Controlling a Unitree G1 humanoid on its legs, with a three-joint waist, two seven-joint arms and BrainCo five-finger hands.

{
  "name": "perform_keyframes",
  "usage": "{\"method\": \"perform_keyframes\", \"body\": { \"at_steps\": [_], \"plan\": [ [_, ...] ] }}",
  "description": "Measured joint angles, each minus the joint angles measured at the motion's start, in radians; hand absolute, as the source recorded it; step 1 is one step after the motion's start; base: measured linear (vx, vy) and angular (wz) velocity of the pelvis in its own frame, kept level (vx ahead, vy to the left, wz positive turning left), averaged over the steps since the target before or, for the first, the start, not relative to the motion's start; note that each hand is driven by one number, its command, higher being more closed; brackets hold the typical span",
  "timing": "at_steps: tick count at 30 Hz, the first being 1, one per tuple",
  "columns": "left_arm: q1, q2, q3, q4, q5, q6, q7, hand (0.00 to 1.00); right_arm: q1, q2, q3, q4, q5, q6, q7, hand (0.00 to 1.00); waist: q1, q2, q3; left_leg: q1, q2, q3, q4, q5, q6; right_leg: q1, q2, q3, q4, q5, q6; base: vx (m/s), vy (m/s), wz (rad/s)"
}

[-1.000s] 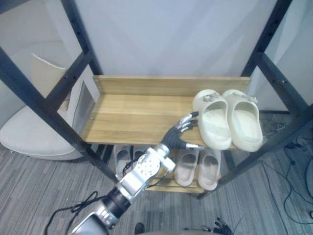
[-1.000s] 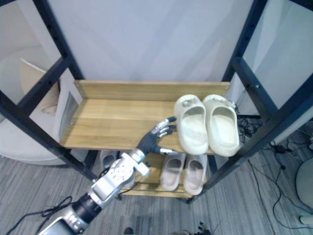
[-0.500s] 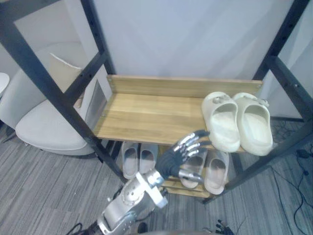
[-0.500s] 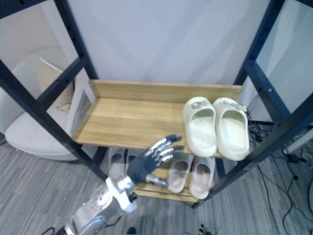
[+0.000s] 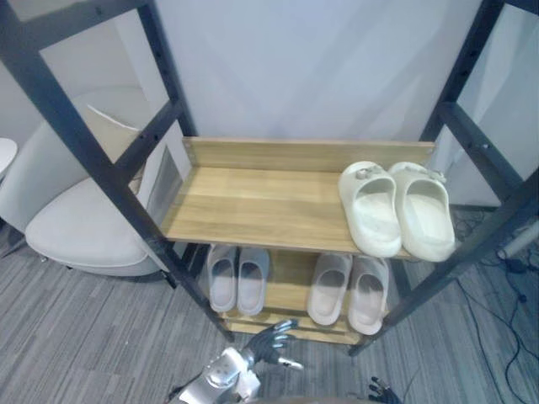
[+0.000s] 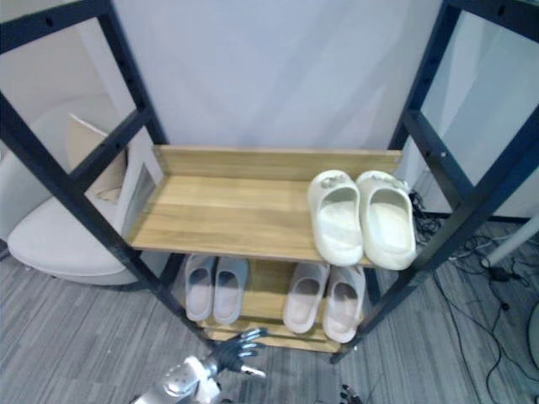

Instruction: Organize the slippers on the shoe rack

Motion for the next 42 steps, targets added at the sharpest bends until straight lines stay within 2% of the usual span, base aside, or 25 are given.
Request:
{"method": "perform_keyframes", "body": {
  "at_steps": [4, 7, 12, 20, 24, 26, 27, 28, 29, 32, 34, 35, 37, 38, 39, 40, 41, 42],
  "plan": [
    [-0.003, -0.026, 0.132, 0.170, 0.075, 0.000, 0.065, 0.00, -0.018, 0.012, 0.000, 0.032, 0.000, 0.000, -0.001, 0.00, 0.003, -0.020, 0.001, 0.003, 0.007, 0.022, -0.003, -0.004, -0.006, 0.000, 0.007, 0.014, -0.011, 0.010, -0.004, 0.03, -0.002, -0.10],
    [-0.004, -0.029, 0.201, 0.256, 0.113, 0.006, 0.105, 0.00, -0.020, 0.016, -0.001, 0.034, -0.001, 0.001, -0.002, 0.00, 0.003, -0.024, 0.000, 0.010, 0.008, 0.029, -0.009, -0.005, -0.006, 0.001, 0.007, 0.022, -0.012, 0.011, -0.005, 0.04, -0.002, -0.11],
    [-0.003, -0.036, 0.270, 0.314, 0.148, 0.020, 0.147, 0.00, -0.020, 0.016, -0.002, 0.035, -0.002, 0.001, -0.002, 0.00, 0.005, -0.024, 0.000, 0.022, 0.009, 0.046, -0.017, -0.006, -0.006, 0.000, 0.008, 0.038, -0.012, 0.011, -0.004, -0.01, 0.003, -0.10],
    [0.007, -0.076, 0.360, 0.373, 0.176, 0.025, 0.171, 0.00, -0.026, 0.016, -0.001, 0.035, -0.024, 0.005, -0.002, 0.00, 0.008, -0.024, -0.001, 0.019, 0.010, 0.056, -0.017, -0.013, -0.008, -0.012, 0.008, 0.048, -0.012, 0.008, 0.000, -0.02, 0.001, -0.05],
    [0.007, -0.083, 0.395, 0.374, 0.185, 0.026, 0.178, 0.00, -0.068, 0.021, 0.000, 0.036, -0.043, 0.008, -0.002, 0.00, 0.012, -0.040, 0.013, -0.028, -0.025, 0.053, 0.046, -0.041, 0.005, -0.111, -0.028, 0.065, 0.188, -0.067, 0.022, 0.02, 0.004, 0.06],
    [-0.014, -0.091, 0.394, 0.374, 0.185, 0.027, 0.194, 0.00, -0.082, 0.018, 0.000, 0.032, -0.042, 0.007, -0.004, 0.00, 0.002, -0.033, 0.028, -0.037, -0.039, -0.014, 0.070, -0.043, 0.009, -0.160, -0.032, 0.088, 0.368, -0.076, 0.025, -0.01, -0.021, 0.95],
    [-0.032, -0.090, 0.387, 0.370, 0.185, 0.026, 0.200, 0.00, -0.081, 0.021, 0.000, 0.032, -0.043, 0.007, -0.005, 0.00, -0.001, -0.032, 0.029, -0.031, -0.048, -0.074, 0.077, -0.039, 0.013, -0.159, -0.029, 0.118, 0.413, -0.082, 0.007, 0.03, -0.095, 1.50],
    [-0.048, -0.091, 0.385, 0.369, 0.185, 0.025, 0.206, 0.00, -0.080, 0.028, 0.000, 0.033, -0.043, 0.007, -0.007, 0.00, -0.004, -0.038, 0.026, -0.041, -0.056, -0.120, 0.088, -0.038, 0.012, -0.145, -0.028, 0.141, 0.415, -0.096, -0.020, 0.05, -0.128, 1.49],
    [-0.059, -0.093, 0.386, 0.368, 0.185, 0.024, 0.211, 0.00, -0.077, 0.032, 0.003, 0.033, -0.042, 0.007, -0.009, 0.00, 0.001, -0.048, 0.024, -0.049, -0.070, -0.158, 0.091, -0.034, 0.009, -0.124, -0.028, 0.163, 0.402, -0.108, -0.024, 0.00, -0.169, 1.24],
    [-0.087, -0.098, 0.386, 0.368, 0.185, 0.024, 0.213, 0.00, -0.116, 0.037, 0.021, 0.031, -0.042, 0.006, -0.023, 0.00, 0.005, -0.053, 0.025, -0.106, -0.081, -0.247, 0.084, 0.004, -0.004, -0.104, -0.023, 0.166, 0.343, -0.126, -0.029, -0.07, -0.166, 1.05],
    [-0.099, -0.105, 0.389, 0.366, 0.184, 0.023, 0.214, 0.00, -0.170, 0.047, 0.041, 0.030, -0.043, 0.005, -0.025, 0.00, 0.032, -0.037, 0.051, -0.157, -0.075, -0.303, 0.064, 0.046, -0.029, -0.074, -0.016, 0.119, 0.228, -0.137, -0.017, -0.13, -0.142, 0.71],
    [-0.097, -0.106, 0.393, 0.367, 0.184, 0.024, 0.215, 0.00, -0.180, 0.052, 0.049, 0.030, -0.043, 0.005, -0.025, 0.00, 0.035, -0.034, 0.060, -0.166, -0.074, -0.312, 0.063, 0.053, -0.035, -0.063, -0.015, 0.108, 0.201, -0.141, -0.015, -0.14, -0.131, 0.65],
    [-0.085, -0.134, 0.409, 0.368, 0.184, 0.024, 0.219, 0.00, -0.200, 0.064, 0.081, 0.030, -0.043, 0.005, -0.023, 0.00, 0.051, 0.006, 0.100, -0.179, -0.053, -0.365, 0.062, 0.078, -0.061, -0.014, 0.019, 0.055, 0.144, -0.135, -0.024, -0.12, -0.106, 0.67],
    [-0.080, -0.143, 0.413, 0.368, 0.184, 0.024, 0.222, 0.00, -0.202, 0.060, 0.083, 0.027, -0.045, 0.005, -0.023, 0.00, 0.054, 0.012, 0.104, -0.178, -0.050, -0.367, 0.061, 0.086, -0.065, -0.011, 0.024, 0.041, 0.147, -0.136, -0.024, -0.12, -0.082, 0.76],
    [-0.062, -0.160, 0.431, 0.368, 0.181, 0.024, 0.225, 0.00, -0.204, 0.053, 0.097, 0.027, -0.045, 0.005, -0.026, 0.00, 0.055, 0.019, 0.110, -0.179, -0.044, -0.327, 0.049, 0.111, -0.048, 0.003, 0.032, 0.004, 0.148, -0.139, -0.031, -0.11, -0.056, 0.58],
    [-0.057, -0.164, 0.434, 0.367, 0.181, 0.024, 0.224, 0.00, -0.205, 0.052, 0.098, 0.027, -0.045, 0.005, -0.026, 0.00, 0.055, 0.018, 0.112, -0.181, -0.040, -0.302, 0.045, 0.102, -0.028, 0.003, 0.034, -0.010, 0.149, -0.139, -0.036, -0.20, -0.093, 1.03],
    [-0.054, -0.168, 0.448, 0.362, 0.182, 0.024, 0.225, 0.00, -0.211, 0.055, 0.097, 0.026, -0.045, 0.006, -0.032, 0.00, 0.055, 0.025, 0.114, -0.210, -0.008, -0.178, 0.042, 0.062, 0.072, 0.004, 0.043, -0.070, 0.143, -0.130, -0.051, -0.16, -0.070, 1.20],
    [-0.064, -0.163, 0.455, 0.359, 0.184, 0.026, 0.224, 0.00, -0.214, 0.069, 0.095, 0.028, -0.044, 0.006, -0.037, 0.00, 0.050, -0.009, 0.126, -0.253, 0.002, -0.077, 0.094, -0.006, 0.081, 0.004, 0.018, -0.126, 0.123, -0.113, -0.060, -0.16, -0.038, 1.20]
  ]
}}
